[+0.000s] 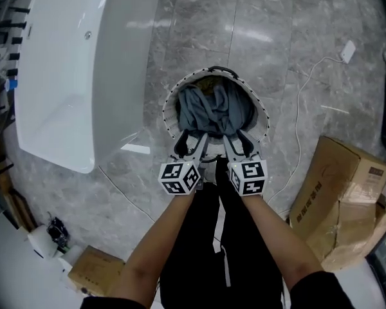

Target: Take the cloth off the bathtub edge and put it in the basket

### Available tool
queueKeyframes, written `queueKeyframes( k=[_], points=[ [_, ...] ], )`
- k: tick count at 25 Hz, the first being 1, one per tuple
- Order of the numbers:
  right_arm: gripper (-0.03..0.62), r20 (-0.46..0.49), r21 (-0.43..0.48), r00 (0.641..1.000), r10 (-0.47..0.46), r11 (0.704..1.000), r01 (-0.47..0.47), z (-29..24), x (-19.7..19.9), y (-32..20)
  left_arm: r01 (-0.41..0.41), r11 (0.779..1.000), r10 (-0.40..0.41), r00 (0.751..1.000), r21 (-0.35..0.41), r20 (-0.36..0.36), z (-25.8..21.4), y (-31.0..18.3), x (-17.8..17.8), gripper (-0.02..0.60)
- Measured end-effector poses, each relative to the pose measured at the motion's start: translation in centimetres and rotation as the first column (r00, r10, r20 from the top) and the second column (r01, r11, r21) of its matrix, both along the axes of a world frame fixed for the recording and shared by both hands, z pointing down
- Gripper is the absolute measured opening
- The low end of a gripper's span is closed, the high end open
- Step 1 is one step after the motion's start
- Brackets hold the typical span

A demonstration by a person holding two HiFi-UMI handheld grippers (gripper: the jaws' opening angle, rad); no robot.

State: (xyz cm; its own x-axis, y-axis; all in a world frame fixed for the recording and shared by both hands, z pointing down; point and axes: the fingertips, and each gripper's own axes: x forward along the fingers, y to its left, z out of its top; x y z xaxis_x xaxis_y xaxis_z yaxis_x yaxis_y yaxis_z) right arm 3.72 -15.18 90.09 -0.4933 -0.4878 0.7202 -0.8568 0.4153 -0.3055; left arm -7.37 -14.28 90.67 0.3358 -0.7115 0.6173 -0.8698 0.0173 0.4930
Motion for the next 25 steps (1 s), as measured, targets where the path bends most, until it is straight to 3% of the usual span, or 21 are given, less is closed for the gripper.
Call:
queueKeyframes(
  k=[6, 9, 14, 20, 24, 25],
  points=[
    [0.165, 0.02, 0.074, 0.999, 0.046, 0.996, -0.047, -8.9, 0.4, 1.6, -0.041, 0.992, 0.036, 0.999, 0.122, 0.037, -9.9, 1.4, 0.2, 0.281],
    [0.17, 0.027, 0.124, 0.997, 0.075, 0.989, -0.078, -15.0, 1.2, 1.7, -0.092, 0.975, 0.08, 0.995, 0.202, 0.066, -16.0, 2.4, 0.6, 0.257],
    [0.178, 0.088, 0.233, 0.993, 0.085, 0.967, -0.103, -27.5, 0.9, 3.4, -0.128, 0.917, 0.1, 0.991, 0.379, 0.091, -28.9, 4.3, 0.3, 0.224],
    [0.176, 0.121, 0.286, 0.986, 0.112, 0.948, -0.142, -39.5, 1.3, 7.5, -0.149, 0.865, 0.13, 0.989, 0.479, 0.074, -41.5, 8.8, -0.2, 0.224],
    [0.176, 0.128, 0.361, 0.989, 0.071, 0.926, -0.114, -46.1, 0.8, 9.9, -0.168, 0.784, 0.145, 0.986, 0.598, 0.087, -49.5, 11.6, -0.2, 0.197],
    [0.175, 0.124, 0.388, 0.99, 0.061, 0.916, -0.105, -47.8, 0.8, 10.6, -0.163, 0.774, 0.139, 0.986, 0.612, 0.086, -51.1, 12.4, -0.3, 0.194]
  ],
)
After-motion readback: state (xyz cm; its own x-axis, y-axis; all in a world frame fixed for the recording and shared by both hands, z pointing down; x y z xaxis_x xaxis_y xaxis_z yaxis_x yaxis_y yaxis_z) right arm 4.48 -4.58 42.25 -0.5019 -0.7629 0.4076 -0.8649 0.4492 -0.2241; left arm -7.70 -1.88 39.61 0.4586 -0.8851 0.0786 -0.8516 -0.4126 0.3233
